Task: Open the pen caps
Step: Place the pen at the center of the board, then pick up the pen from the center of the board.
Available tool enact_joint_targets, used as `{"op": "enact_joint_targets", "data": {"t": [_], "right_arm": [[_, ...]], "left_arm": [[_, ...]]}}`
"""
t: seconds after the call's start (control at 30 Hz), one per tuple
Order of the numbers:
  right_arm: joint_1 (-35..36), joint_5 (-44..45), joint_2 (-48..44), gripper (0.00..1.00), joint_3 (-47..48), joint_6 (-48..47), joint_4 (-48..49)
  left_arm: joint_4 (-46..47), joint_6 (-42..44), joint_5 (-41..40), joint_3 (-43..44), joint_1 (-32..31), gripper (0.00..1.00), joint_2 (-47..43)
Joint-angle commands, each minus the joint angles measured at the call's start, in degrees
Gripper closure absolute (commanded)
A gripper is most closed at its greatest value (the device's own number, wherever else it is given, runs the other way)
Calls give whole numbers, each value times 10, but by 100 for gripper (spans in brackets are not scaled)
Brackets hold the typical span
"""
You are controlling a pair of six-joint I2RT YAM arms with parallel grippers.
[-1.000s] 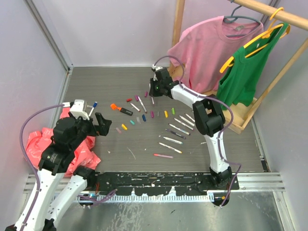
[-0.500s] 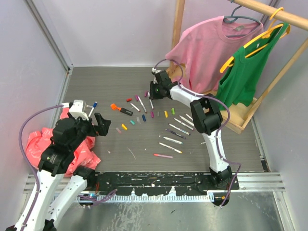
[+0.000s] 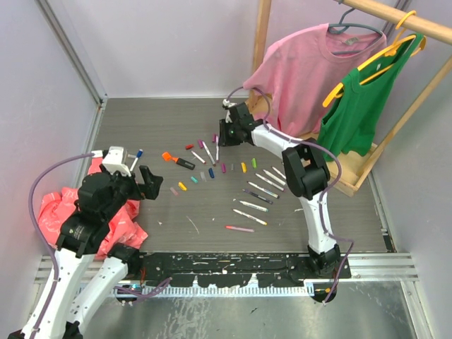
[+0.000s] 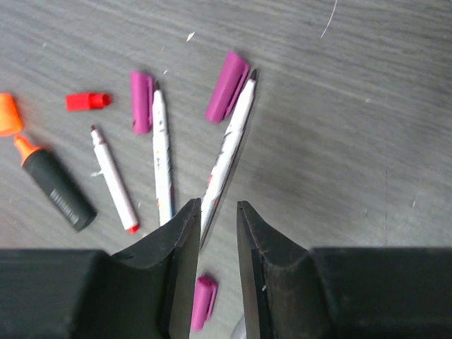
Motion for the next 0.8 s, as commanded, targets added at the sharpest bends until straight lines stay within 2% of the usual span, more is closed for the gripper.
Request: {"op": "enact_joint_targets", "data": {"t": [0.0, 0.13, 0.2, 0.37, 0.53, 0.67, 0.77], "right_arm": [[-2, -55, -123, 68, -40, -30, 15], [-1, -118, -196, 69, -108, -84, 13], [-2, -168, -228, 70, -128, -141, -8], [-1, -296, -297, 70, -153, -281, -104], [-2, -346, -380, 69, -215, -359, -127], [-16, -389, -448, 67, -260, -386, -108], [-31, -429, -487, 65, -295, -395, -85]], "left_arm": [[14, 15, -4, 3, -1, 2, 10], [14, 20, 0, 6, 1, 2, 30], [15, 21, 0, 9, 8, 2, 46], [36, 14, 66, 26, 80, 2, 111], [57, -22, 150, 58, 153, 2, 218], [49, -22, 139, 112, 176, 2, 317], [30, -4, 90, 171, 177, 2, 401]]}}
